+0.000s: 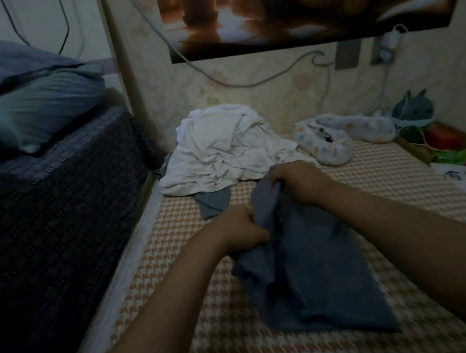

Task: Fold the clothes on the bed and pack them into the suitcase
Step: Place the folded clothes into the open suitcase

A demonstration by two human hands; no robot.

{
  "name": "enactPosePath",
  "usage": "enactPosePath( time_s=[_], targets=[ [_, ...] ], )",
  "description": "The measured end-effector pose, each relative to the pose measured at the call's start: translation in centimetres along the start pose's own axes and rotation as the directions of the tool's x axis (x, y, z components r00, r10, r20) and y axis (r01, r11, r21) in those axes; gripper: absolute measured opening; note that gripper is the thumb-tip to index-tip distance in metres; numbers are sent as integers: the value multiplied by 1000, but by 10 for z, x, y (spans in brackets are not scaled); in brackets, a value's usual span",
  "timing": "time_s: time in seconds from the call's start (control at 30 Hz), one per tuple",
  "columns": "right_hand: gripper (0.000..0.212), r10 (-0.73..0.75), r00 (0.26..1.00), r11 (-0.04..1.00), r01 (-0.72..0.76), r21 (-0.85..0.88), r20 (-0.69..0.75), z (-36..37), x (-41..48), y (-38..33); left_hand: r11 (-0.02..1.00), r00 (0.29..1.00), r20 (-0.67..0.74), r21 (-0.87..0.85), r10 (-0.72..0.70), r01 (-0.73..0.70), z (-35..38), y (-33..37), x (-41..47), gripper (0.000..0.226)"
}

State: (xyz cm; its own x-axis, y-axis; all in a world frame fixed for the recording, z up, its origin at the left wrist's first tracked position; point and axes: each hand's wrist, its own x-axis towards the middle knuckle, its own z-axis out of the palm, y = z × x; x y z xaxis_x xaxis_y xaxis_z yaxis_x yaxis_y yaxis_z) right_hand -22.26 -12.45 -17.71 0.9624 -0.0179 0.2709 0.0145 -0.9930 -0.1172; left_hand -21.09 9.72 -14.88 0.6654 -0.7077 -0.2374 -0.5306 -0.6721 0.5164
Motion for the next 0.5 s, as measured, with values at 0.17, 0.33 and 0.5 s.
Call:
enactPosePath(
  time_s=[0.17, 0.33, 0.5],
  targets=[
    [23, 145, 986, 988, -140, 64, -80, -15, -53, 55, 963, 960, 165, -188, 227, -196, 42, 69, 12, 30],
    [32, 309, 915, 951, -307, -49, 259, 5, -95, 93, 973, 692, 705, -231, 156, 17, 80, 86, 20, 36],
    [22, 255, 964, 966, -249, 71, -80, 9, -111, 78, 900, 892, -128, 96, 434, -424, 88, 60, 51, 34]
  ],
)
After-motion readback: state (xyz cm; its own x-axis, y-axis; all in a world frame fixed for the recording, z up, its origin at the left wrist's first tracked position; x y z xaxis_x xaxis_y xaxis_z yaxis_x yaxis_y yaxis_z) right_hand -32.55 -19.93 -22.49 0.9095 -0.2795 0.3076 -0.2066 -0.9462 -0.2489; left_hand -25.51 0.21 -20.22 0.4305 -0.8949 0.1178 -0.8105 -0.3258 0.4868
